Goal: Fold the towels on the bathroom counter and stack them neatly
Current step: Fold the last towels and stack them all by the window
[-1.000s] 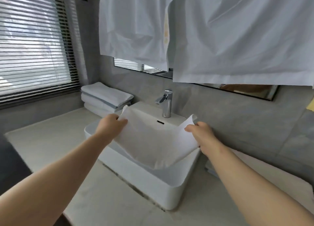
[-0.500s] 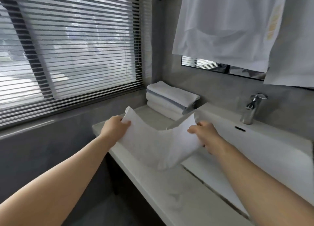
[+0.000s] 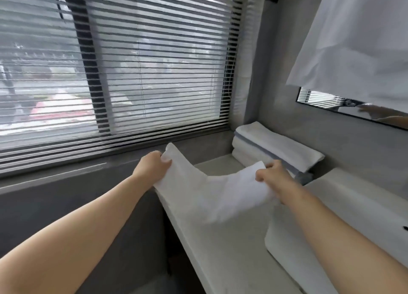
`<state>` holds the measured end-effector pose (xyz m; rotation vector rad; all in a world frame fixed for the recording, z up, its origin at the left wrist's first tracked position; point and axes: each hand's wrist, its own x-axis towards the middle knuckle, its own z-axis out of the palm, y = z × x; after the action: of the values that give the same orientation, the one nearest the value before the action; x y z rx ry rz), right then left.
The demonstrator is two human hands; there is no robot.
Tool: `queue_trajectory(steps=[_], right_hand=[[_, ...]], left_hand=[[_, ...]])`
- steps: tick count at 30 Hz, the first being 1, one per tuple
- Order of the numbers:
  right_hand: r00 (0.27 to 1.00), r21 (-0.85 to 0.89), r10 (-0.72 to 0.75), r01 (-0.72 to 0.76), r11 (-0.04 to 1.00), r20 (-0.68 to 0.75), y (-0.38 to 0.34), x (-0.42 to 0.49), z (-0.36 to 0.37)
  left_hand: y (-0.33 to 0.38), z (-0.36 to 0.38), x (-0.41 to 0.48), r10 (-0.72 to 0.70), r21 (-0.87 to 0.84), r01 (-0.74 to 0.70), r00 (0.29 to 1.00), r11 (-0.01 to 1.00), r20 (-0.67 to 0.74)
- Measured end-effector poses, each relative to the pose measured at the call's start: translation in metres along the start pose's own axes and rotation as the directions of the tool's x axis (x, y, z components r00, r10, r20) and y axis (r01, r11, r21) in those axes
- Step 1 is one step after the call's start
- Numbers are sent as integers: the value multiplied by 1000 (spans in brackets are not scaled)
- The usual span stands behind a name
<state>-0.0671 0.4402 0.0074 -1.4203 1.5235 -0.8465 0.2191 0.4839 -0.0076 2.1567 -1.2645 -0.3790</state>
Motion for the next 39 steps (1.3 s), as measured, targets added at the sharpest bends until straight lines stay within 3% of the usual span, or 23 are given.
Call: queue_trajectory(steps=[4, 7, 10, 14, 18, 23, 30, 39], right_hand=[[992, -50, -113, 116, 992, 63, -23, 44, 3], [992, -127, -118, 124, 984, 50, -37, 79, 0], [990, -165, -116, 102, 981, -77, -40, 106, -7], [963, 14, -30, 35, 999, -267, -31, 130, -26], [900, 82, -55, 100, 992, -432, -22, 145, -45], [836, 94, -15, 79, 992, -549, -17, 170, -69], [728, 148, 56, 63, 987, -684, -13, 209, -87], [589, 74, 64, -8, 997, -806, 2, 262, -101]], left_hand=[[21, 10, 55, 5, -10, -5, 1000, 1000, 24], [40, 18, 93, 52, -27, -50, 997, 998, 64], [60, 28, 126, 80, -11, -79, 995, 997, 58], [90, 45, 153, 152, -24, -150, 986, 988, 74], [123, 70, 184, 233, -146, -219, 969, 965, 84], [172, 97, 227, 324, -172, -306, 942, 936, 89], [220, 141, 299, 486, -231, -440, 849, 867, 208], [267, 207, 373, 527, -262, -462, 794, 847, 302]])
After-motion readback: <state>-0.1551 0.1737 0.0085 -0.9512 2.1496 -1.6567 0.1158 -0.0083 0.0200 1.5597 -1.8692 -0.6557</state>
